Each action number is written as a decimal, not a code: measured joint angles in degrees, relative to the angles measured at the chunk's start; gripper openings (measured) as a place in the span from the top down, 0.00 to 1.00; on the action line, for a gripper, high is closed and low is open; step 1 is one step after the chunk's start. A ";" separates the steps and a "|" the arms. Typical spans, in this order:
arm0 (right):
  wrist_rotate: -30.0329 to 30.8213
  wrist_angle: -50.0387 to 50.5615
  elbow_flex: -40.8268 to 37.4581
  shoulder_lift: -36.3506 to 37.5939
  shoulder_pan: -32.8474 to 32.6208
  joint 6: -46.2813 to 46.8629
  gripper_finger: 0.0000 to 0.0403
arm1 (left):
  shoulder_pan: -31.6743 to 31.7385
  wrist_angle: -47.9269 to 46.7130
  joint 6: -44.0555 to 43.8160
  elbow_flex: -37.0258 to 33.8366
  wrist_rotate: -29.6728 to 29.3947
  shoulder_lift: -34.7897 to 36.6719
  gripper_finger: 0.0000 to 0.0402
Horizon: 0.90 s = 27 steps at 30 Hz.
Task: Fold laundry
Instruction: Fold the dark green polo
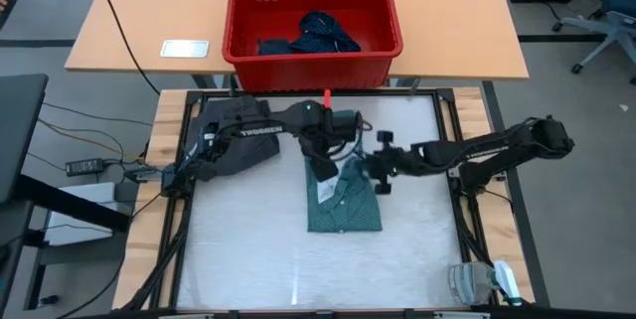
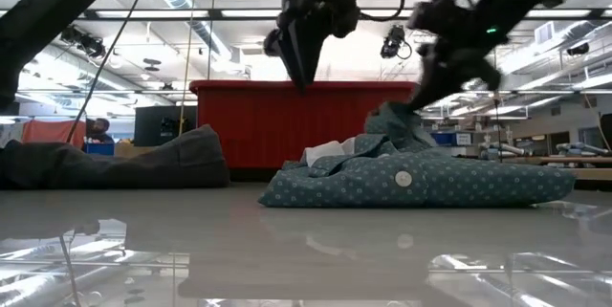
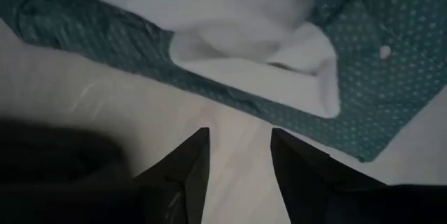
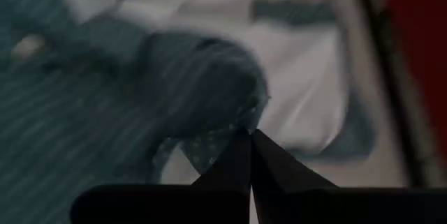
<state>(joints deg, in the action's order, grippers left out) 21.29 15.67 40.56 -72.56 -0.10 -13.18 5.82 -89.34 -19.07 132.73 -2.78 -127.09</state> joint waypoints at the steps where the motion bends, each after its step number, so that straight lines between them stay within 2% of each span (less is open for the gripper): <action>1: -0.80 -2.96 0.00 -0.53 1.70 -3.00 0.99 | -1.01 -0.19 -1.15 -0.02 -0.28 0.18 0.61; 6: -5.85 -16.88 -0.04 -7.09 9.56 -14.34 0.99 | -6.27 -0.67 -7.65 0.07 -0.12 2.29 0.61; 9: -9.21 -25.18 -0.04 -13.12 13.32 -17.05 0.97 | -8.99 -0.70 -11.52 0.07 -1.12 3.04 0.61; 12: -9.11 -27.30 0.91 -18.76 16.21 -15.01 0.90 | -11.42 -0.67 -14.35 0.04 -2.20 3.54 0.61; 15: -8.01 -23.15 2.34 -21.32 18.12 -8.28 0.79 | -13.23 -0.66 -15.49 0.04 -2.28 3.72 0.61; 19: -9.60 -15.93 4.57 -18.72 19.46 -1.34 0.62 | -13.83 -0.64 -15.62 0.04 -2.90 3.74 0.61; 24: -8.09 -10.73 7.90 -9.96 19.57 0.37 0.46 | -13.66 -0.29 -10.94 0.02 -4.69 3.74 0.61; 27: -12.19 -7.26 9.02 -4.91 19.60 4.94 0.42 | -14.16 8.44 -4.72 -2.70 -6.45 3.94 0.61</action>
<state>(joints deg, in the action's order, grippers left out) 9.11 8.41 49.58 -77.46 19.50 -8.24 -8.34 -80.90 -23.79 130.03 -9.23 -123.15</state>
